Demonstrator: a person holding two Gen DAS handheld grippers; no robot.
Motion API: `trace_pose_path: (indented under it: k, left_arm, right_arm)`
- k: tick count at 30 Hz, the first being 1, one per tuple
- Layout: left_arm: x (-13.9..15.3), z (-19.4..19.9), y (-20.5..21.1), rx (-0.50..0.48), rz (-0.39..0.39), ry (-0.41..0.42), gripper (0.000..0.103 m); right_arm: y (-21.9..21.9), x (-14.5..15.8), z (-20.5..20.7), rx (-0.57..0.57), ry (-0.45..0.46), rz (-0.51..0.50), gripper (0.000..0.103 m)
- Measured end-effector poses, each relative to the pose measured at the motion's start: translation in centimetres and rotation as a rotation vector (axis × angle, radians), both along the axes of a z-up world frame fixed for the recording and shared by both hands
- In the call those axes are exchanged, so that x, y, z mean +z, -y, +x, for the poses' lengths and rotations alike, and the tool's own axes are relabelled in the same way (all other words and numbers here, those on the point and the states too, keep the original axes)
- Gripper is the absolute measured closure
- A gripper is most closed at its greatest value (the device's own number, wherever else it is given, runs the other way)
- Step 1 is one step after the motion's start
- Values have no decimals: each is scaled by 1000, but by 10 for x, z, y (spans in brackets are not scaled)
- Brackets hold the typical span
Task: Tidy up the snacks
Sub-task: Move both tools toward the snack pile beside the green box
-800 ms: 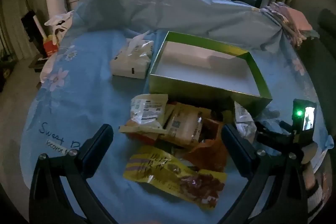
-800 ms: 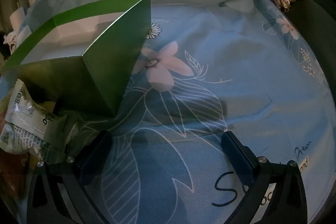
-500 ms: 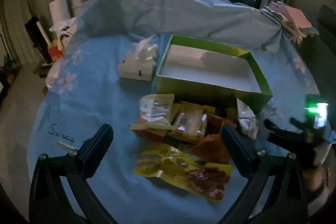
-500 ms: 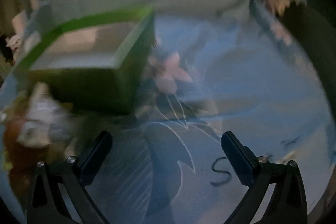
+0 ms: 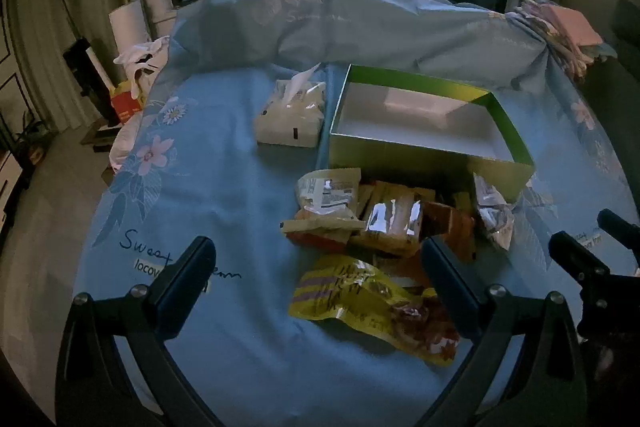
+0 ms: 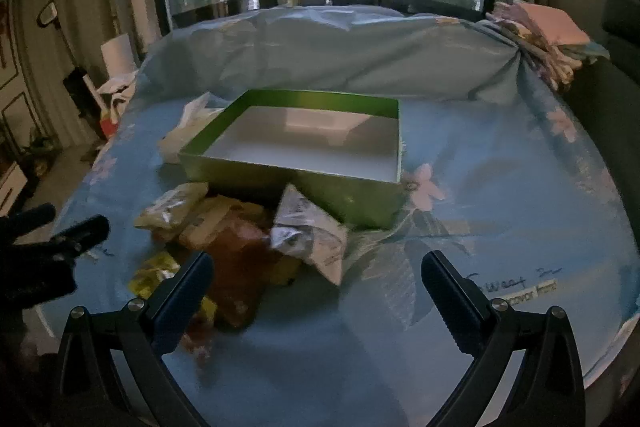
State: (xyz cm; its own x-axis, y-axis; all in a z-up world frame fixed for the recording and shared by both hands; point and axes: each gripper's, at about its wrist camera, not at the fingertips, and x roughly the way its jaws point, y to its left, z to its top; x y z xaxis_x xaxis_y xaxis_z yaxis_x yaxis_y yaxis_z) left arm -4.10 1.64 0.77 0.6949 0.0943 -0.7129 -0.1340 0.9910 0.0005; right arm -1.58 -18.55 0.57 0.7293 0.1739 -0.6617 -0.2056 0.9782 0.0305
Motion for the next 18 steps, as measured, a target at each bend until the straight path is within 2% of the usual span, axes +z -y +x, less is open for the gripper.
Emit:
trace_pose_path:
  k: [7,18]
  left_arm:
    - [-7,0,1,-20,1,-14,0]
    - [-11,6,4,-38,-1,-23,0]
  right_arm:
    - [-3,-11,0,-5,-27,-13,0]
    - [-3,-11,4,-7,-28,-4,0]
